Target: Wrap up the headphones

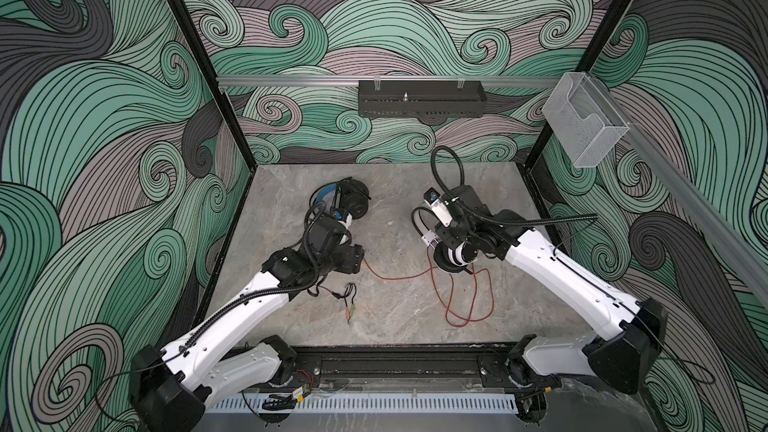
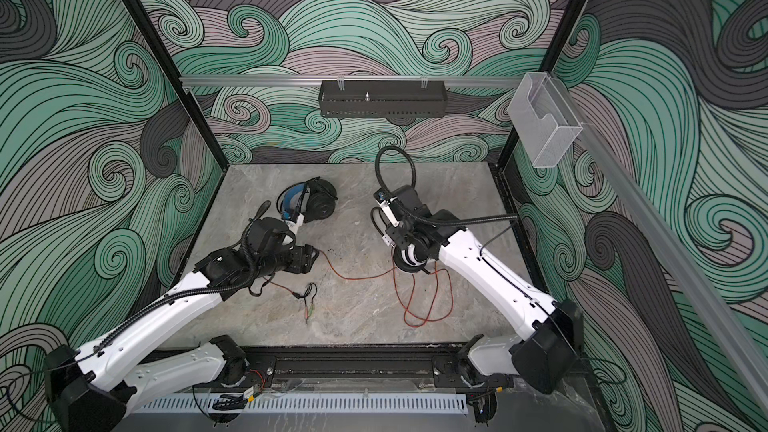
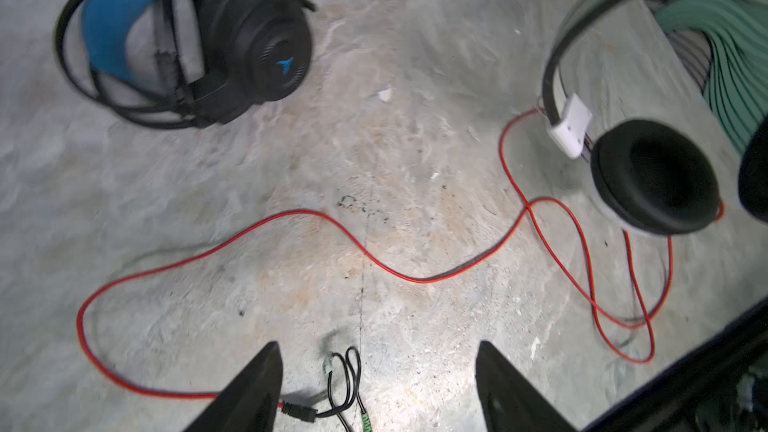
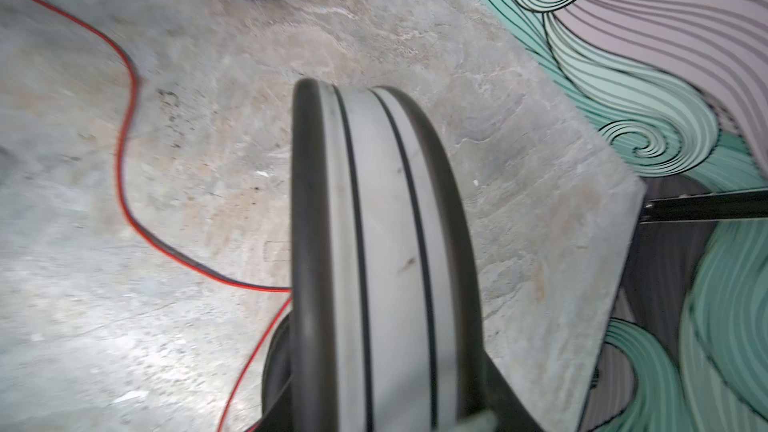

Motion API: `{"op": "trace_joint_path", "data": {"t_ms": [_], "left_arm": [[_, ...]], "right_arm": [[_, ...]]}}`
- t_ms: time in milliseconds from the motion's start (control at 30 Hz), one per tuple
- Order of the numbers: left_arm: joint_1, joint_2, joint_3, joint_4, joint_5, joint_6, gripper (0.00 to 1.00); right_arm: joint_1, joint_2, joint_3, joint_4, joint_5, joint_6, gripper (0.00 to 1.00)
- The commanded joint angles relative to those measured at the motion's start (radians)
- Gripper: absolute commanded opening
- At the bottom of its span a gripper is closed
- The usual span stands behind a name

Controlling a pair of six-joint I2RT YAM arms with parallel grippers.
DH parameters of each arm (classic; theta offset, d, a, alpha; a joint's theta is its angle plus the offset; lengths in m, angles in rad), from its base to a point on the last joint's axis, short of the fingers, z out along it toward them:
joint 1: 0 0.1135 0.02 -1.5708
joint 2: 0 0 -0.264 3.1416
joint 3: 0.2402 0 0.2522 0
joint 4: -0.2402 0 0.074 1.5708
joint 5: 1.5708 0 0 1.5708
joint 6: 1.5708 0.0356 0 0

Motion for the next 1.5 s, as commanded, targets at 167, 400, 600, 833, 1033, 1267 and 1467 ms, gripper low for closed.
{"op": "trace_joint_path", "data": {"t_ms": [167, 400, 600, 833, 1033, 1267, 1467], "left_arm": [[0.054, -0.121, 0.003, -0.089, -0.004, -0.153, 0.72], [0.122, -0.124, 0.053, -0.165, 0.022, -0.125, 0.71], [0.141, -0.065, 0.068, -0.183, 0.062, -0.111, 0.72], [0.141, 0.002, 0.033, -0.187, 0.171, -0.159, 0.72], [0.141, -0.038, 0.039, -0.163, 0.215, -0.167, 0.71], [0.141, -0.069, 0.065, -0.153, 0.317, -0.156, 0.71], [0.141, -0.11, 0.022, 0.012, 0.455, -0.113, 0.69]], "right_arm": [[0.174, 0.141, -0.132, 0.206, 0.363, -0.126, 0.07], [0.332, 0.183, -0.148, 0.17, 0.352, -0.016, 0.26], [0.519, 0.187, -0.179, 0.06, 0.342, 0.171, 0.47], [0.574, 0.154, -0.201, 0.031, 0.302, 0.257, 0.4], [0.512, 0.078, -0.185, 0.049, 0.289, 0.233, 0.3], [0.382, -0.053, -0.192, 0.149, 0.225, 0.138, 0.27], [0.286, -0.093, -0.21, 0.266, 0.122, 0.027, 0.19]]}}
